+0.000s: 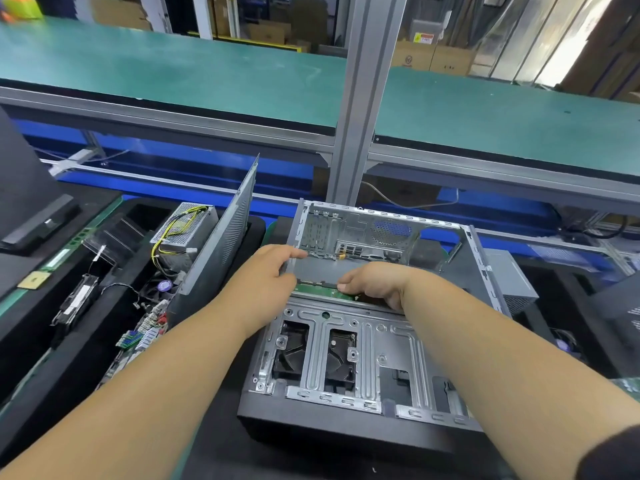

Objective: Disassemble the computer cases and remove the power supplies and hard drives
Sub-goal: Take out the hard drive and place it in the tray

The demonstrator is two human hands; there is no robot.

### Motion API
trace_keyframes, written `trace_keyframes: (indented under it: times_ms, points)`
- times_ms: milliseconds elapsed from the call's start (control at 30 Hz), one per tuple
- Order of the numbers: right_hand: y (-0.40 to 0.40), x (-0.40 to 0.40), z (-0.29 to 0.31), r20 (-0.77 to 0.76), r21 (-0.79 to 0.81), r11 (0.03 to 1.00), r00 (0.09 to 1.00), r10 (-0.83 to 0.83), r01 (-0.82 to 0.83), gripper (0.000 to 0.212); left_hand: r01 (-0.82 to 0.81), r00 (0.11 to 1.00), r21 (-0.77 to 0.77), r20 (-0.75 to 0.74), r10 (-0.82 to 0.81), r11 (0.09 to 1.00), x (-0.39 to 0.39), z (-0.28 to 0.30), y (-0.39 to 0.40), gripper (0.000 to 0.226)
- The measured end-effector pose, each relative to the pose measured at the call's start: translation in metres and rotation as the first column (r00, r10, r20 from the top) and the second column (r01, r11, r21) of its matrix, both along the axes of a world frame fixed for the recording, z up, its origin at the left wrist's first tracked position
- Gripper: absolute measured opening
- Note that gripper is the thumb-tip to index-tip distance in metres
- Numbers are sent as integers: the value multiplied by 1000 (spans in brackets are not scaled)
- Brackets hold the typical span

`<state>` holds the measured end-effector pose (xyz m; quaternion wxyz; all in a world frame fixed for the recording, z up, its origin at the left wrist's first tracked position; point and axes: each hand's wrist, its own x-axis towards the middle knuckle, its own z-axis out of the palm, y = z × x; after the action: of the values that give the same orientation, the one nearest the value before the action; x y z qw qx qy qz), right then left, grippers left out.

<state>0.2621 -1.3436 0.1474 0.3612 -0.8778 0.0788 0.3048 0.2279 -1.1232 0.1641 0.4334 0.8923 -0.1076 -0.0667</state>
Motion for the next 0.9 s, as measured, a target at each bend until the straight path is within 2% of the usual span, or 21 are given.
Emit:
trace_keyframes:
  times_ms: [67, 167, 233, 333, 533, 667, 900]
  points:
    - [-2, 4, -2, 7, 57, 996, 998, -68, 67, 31, -23, 1000, -18, -17, 23, 1000, 3, 1, -1, 47]
    - [-5, 9, -3, -75, 158, 961, 973, -218, 228, 12, -52, 998, -42, -39, 50, 998, 6, 2, -2, 46]
    - [-7, 11, -5, -95, 179, 939, 956, -279, 292, 15, -69, 997, -60, -51, 66, 996, 8, 2, -3, 45]
    - [-10, 16, -8, -117, 235, 907, 937, -330, 349, 26, -84, 995, -60, -64, 80, 995, 11, 0, -4, 44]
    - [-19, 30, -11, -185, 330, 837, 900, -395, 436, 12, -107, 992, -75, -74, 101, 991, 18, -3, -4, 43]
    - [-31, 42, -11, -155, 352, 821, 893, -422, 449, 19, -124, 991, -80, -70, 118, 989, 22, -1, -6, 42]
    - [-57, 53, 7, -151, 409, 736, 835, -529, 540, 11, -119, 992, -128, -46, 114, 985, 29, 11, -17, 40]
